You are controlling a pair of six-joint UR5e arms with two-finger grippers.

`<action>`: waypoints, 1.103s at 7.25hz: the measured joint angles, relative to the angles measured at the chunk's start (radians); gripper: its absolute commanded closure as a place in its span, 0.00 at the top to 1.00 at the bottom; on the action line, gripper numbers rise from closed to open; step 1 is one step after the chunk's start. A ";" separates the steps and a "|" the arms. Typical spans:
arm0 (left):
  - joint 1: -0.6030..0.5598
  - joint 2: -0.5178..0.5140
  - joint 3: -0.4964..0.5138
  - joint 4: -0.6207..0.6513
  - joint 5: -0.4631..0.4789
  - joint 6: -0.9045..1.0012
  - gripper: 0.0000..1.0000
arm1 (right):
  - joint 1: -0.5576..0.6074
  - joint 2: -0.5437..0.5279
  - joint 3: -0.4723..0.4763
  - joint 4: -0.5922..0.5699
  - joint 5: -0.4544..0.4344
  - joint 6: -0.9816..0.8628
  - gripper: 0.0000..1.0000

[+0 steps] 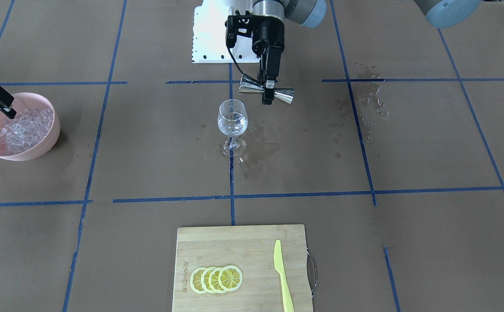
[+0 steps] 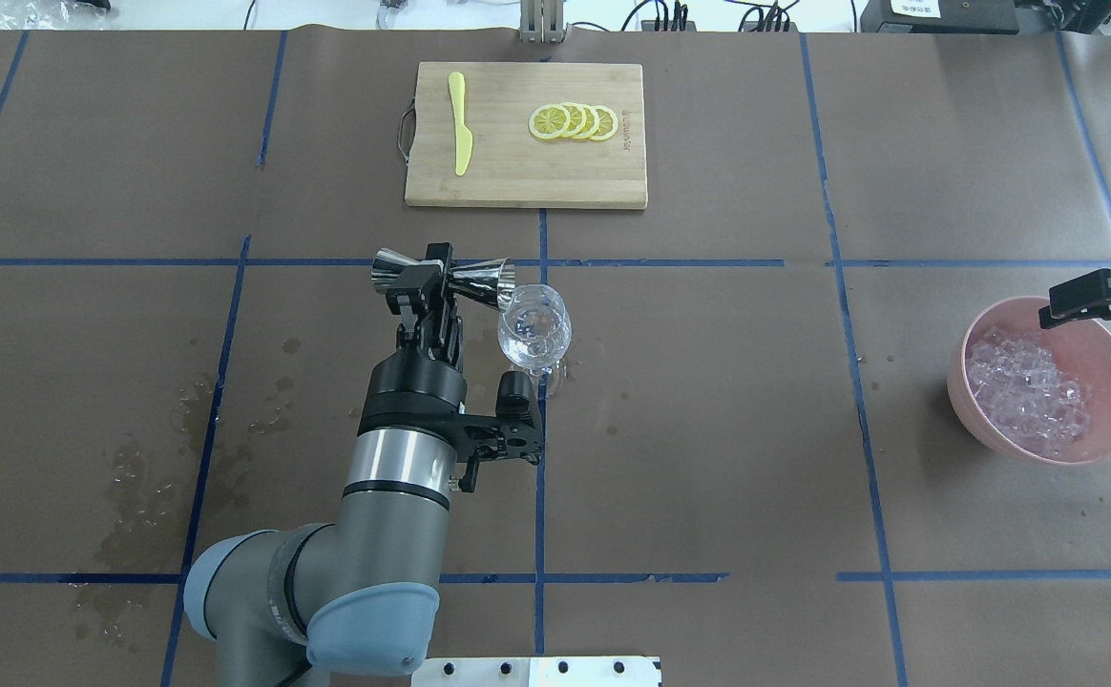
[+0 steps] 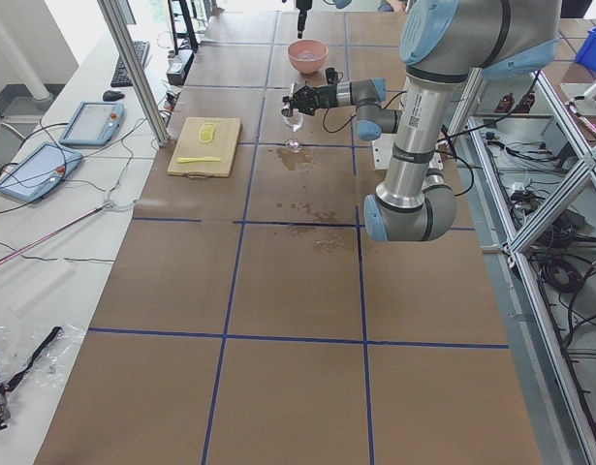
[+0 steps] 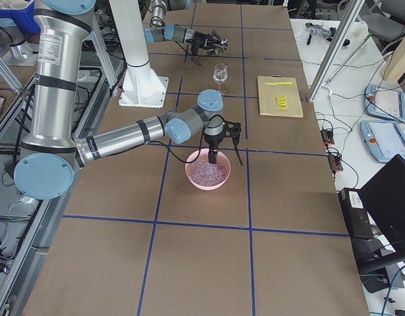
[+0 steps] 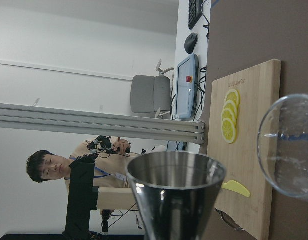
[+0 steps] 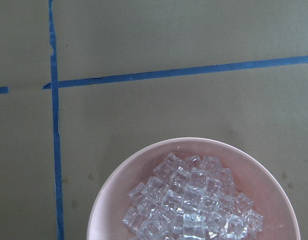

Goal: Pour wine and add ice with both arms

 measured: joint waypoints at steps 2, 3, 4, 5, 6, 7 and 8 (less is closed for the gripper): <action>-0.008 0.081 -0.007 -0.142 0.000 0.000 0.00 | -0.009 -0.002 -0.001 0.000 -0.010 0.000 1.00; -0.013 0.105 -0.010 -0.184 -0.001 0.000 0.00 | -0.020 -0.005 -0.002 0.000 -0.025 0.001 1.00; -0.020 0.126 -0.014 -0.216 -0.004 0.000 0.00 | -0.037 -0.009 -0.007 0.001 -0.050 0.001 1.00; -0.027 0.153 -0.016 -0.266 -0.006 0.000 0.00 | -0.054 -0.010 -0.014 0.002 -0.074 0.001 1.00; -0.034 0.195 -0.016 -0.347 -0.008 -0.001 0.00 | -0.069 -0.012 -0.020 0.002 -0.090 0.001 1.00; -0.040 0.237 -0.017 -0.429 -0.011 -0.001 0.00 | -0.081 -0.015 -0.023 0.002 -0.104 0.002 1.00; -0.046 0.266 -0.017 -0.484 -0.017 -0.001 0.00 | -0.089 -0.020 -0.024 0.002 -0.116 0.004 1.00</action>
